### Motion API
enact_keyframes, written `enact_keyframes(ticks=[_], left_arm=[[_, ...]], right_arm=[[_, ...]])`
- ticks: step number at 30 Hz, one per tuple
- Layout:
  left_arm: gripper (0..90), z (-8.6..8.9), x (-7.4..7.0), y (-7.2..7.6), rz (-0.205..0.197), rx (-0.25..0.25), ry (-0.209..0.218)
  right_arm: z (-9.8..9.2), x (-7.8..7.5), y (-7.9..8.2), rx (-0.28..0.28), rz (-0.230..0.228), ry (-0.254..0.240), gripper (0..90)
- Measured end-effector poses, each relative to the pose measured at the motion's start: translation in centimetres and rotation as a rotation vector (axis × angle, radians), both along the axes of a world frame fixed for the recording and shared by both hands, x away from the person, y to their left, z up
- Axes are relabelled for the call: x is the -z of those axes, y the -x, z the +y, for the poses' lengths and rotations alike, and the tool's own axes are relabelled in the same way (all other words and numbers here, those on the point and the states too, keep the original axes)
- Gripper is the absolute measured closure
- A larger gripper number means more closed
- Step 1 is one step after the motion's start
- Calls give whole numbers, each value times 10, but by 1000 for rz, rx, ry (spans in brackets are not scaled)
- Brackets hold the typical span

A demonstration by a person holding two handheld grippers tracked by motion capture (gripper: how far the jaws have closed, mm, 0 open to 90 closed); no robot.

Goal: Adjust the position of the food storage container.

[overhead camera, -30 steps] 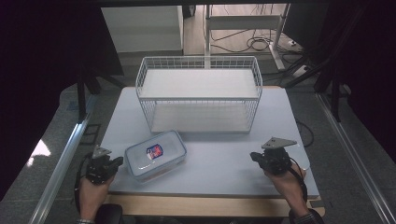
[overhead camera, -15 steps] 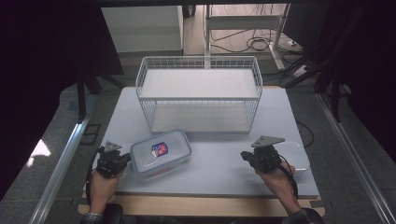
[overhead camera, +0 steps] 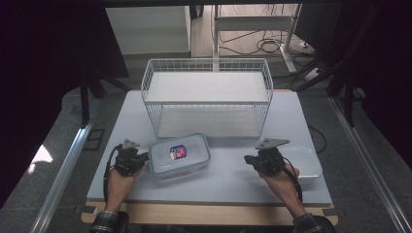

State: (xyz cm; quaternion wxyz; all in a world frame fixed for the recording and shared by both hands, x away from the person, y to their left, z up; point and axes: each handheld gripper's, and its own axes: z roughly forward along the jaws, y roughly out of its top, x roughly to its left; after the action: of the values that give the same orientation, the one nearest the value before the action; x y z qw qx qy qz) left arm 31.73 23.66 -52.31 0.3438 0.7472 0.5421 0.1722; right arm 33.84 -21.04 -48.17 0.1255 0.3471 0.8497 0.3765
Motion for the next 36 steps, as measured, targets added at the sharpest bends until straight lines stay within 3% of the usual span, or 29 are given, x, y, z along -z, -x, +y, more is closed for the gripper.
enact_keyframes(ticks=[12,23,30,36], left_arm=[[896,-37,-2,-23,-7,77,-7],[896,-65,-1,-40,7,144,47],[900,-80,-1,-41,6,176,31],[900,-83,-2,-36,17,196,31]], right_arm=[[18,5,-14,-5,12,-11,900],[29,15,-36,25,42,-14,892],[24,17,-35,53,74,16,900],[21,14,-20,65,81,42,900]])
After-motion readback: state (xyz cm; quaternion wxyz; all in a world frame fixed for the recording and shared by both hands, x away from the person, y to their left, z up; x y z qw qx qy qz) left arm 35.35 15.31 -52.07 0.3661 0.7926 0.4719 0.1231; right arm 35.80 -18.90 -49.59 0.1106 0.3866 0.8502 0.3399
